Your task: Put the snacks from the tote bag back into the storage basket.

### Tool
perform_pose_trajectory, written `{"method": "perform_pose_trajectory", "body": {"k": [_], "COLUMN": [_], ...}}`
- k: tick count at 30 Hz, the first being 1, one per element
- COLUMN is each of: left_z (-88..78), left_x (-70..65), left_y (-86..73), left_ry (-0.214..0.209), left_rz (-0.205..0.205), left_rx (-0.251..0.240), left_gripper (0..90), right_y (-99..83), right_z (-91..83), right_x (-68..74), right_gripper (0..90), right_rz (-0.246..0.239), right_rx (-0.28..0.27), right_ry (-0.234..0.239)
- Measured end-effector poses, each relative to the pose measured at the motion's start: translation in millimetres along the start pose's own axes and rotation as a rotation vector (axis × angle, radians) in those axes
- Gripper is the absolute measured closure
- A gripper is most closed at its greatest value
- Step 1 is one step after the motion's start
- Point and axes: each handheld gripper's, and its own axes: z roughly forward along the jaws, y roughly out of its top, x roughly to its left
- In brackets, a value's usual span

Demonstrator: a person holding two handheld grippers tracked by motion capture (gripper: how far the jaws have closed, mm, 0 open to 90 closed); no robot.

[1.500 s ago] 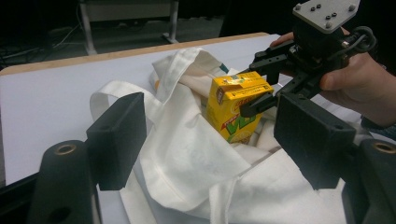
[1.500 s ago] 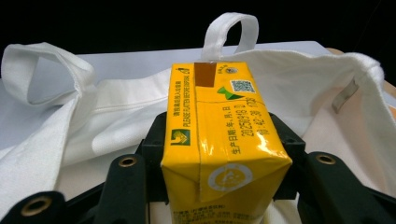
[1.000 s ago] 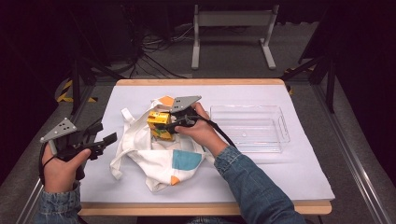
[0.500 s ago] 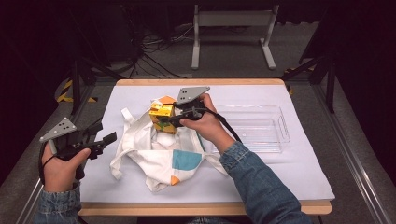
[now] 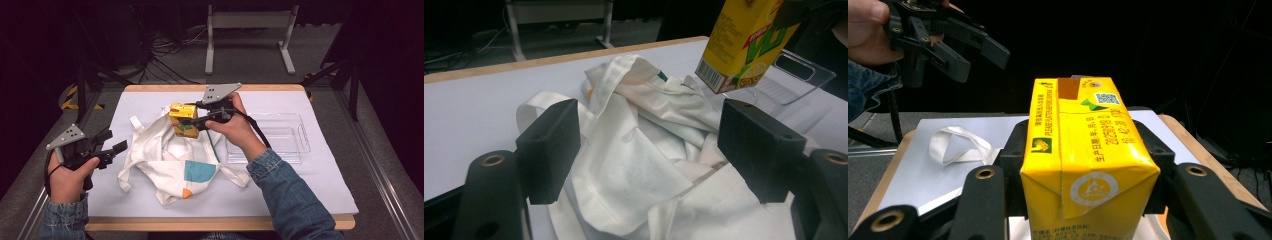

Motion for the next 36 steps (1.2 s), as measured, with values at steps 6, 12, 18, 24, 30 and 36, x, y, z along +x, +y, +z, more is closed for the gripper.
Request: {"method": "perform_pose_trajectory", "body": {"k": [6, 12, 18, 24, 30, 36], "left_z": [-0.5, -0.6, -0.9, -2.9, -5.1, -7.0], "left_x": [-0.2, -0.7, -1.0, -0.9, -1.4, -1.9], "left_y": [-0.1, -0.3, -1.3, -2.4, -4.8, -7.2], "left_ry": [0.002, 0.004, 0.006, 0.012, 0.017, -0.001], "left_rz": [0.0, 0.002, 0.0, 0.0, -0.004, -0.019], "left_rx": [0.0, 0.002, 0.006, 0.007, 0.012, 0.007], "left_gripper": [26.2, 26.1, 26.1, 26.1, 25.9, 25.0], "right_y": [4.1, 4.8, 2.3, -1.1, -5.1, -10.8], "right_z": [-18.0, -35.0, -56.1, -75.3, -88.6, -102.4], "right_x": [-1.9, -4.7, -10.3, -16.3, -20.6, -24.8], "right_gripper": [52.3, 52.3, 52.3, 52.2, 52.2, 52.2], "right_rz": [-0.011, -0.012, -0.004, 0.004, 0.008, 0.007], "right_rx": [0.005, 0.012, -0.004, -0.019, -0.011, -0.01], "right_ry": [0.004, -0.001, -0.016, -0.025, -0.035, -0.042]}}
